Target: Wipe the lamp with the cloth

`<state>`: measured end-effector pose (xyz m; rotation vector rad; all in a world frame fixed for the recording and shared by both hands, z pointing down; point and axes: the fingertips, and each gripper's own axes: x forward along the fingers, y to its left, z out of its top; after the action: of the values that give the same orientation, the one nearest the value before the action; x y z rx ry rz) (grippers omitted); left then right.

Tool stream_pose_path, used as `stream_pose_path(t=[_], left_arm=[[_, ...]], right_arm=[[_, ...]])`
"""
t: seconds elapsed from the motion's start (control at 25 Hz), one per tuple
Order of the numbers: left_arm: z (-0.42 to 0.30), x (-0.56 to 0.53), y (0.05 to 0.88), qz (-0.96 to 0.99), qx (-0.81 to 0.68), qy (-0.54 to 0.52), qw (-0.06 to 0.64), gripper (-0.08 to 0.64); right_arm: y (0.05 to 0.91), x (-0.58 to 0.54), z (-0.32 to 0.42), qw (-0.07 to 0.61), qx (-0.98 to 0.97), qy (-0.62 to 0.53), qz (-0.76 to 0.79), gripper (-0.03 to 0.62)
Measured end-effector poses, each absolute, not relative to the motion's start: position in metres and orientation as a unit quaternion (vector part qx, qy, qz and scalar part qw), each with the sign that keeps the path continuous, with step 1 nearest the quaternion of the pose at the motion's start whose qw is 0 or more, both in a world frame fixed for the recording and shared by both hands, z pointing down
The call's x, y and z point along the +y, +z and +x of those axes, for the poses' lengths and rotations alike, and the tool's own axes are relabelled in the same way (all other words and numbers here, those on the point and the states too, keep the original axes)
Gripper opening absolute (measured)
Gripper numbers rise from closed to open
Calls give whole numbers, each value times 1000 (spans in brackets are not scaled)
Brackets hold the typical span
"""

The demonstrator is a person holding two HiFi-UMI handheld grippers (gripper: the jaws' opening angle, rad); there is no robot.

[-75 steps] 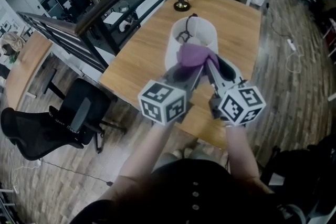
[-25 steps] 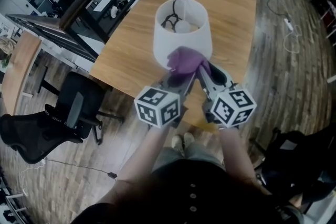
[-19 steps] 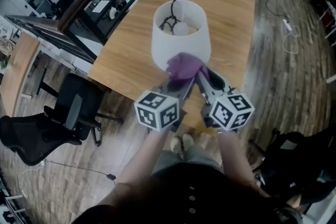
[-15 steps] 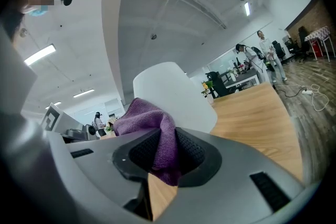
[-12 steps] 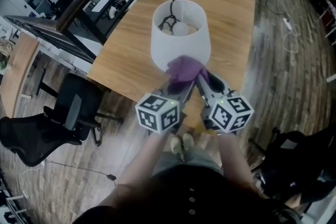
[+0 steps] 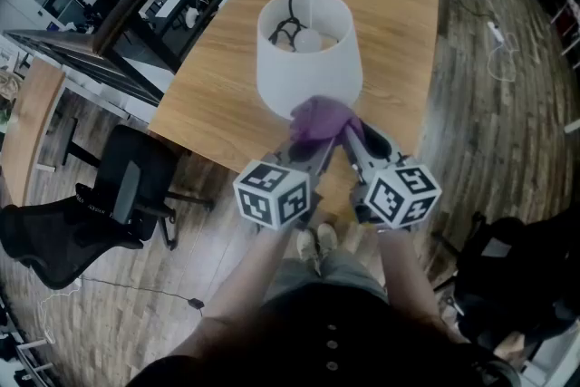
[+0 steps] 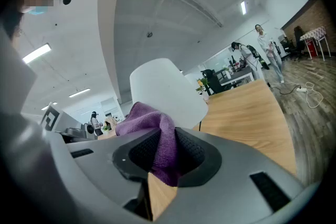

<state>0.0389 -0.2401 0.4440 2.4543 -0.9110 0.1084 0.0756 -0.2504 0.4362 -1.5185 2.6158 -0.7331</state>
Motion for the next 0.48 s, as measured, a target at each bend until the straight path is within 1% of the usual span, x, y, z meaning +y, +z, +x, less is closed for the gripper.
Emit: stream_pose_path(t=[0.48], left_arm=[[47, -247, 398, 919, -329, 5, 219, 11]], right_arm=[[363, -260, 120, 84, 829, -162, -528, 78]])
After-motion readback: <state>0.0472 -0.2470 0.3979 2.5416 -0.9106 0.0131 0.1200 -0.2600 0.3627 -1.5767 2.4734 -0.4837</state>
